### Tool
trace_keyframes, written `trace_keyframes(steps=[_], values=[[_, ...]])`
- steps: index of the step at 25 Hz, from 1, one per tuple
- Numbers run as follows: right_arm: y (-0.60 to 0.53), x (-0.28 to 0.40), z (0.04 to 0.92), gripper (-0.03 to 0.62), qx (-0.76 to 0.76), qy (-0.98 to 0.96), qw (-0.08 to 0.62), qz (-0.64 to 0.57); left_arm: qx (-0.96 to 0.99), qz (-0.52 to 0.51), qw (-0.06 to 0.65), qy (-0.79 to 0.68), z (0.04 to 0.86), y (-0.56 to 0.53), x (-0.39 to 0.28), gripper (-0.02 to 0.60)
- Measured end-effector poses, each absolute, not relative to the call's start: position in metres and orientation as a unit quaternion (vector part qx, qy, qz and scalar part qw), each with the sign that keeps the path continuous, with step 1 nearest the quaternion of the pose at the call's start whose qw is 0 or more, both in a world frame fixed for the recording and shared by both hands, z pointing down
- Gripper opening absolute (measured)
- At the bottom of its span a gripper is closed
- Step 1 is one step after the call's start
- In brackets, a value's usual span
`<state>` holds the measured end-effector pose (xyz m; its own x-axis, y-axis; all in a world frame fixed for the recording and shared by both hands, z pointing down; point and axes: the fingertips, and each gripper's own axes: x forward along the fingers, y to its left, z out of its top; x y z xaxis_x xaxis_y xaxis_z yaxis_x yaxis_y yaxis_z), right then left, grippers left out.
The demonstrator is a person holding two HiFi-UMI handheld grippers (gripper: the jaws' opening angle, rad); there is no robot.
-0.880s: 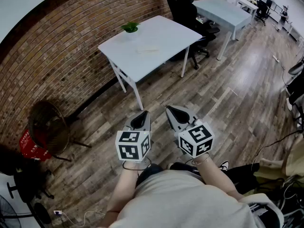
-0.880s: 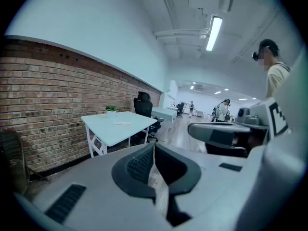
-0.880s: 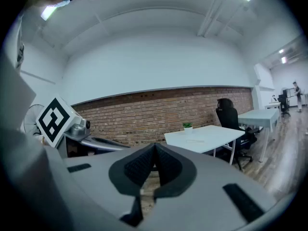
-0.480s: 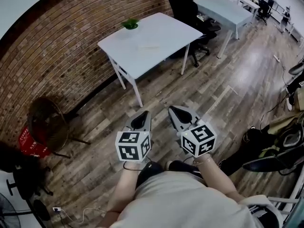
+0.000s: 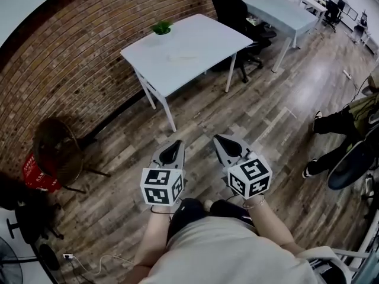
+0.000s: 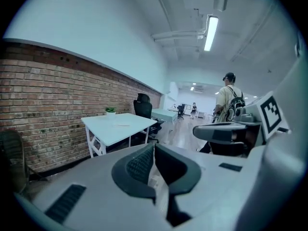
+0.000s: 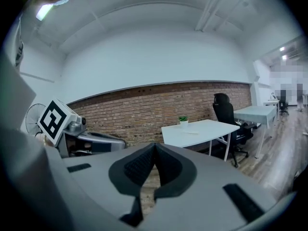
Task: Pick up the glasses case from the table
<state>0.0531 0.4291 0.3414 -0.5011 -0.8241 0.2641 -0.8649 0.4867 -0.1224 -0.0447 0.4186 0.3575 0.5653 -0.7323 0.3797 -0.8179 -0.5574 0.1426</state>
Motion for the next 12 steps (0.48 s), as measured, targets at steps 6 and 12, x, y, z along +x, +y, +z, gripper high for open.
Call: trace_keyframes(steps=[6, 12], values=[[0.439, 0.066, 0.359, -0.002, 0.479, -0.862, 0.085, 0.139, 0.870, 0.147, 0.189, -0.431, 0.382, 0.429, -0.022, 0.012], [0.406, 0.076, 0.369, -0.002, 0.491, -0.857, 0.079, 0.139, 0.891, 0.147, 0.185, -0.387, 0.387, 0.395, -0.012, 0.012]])
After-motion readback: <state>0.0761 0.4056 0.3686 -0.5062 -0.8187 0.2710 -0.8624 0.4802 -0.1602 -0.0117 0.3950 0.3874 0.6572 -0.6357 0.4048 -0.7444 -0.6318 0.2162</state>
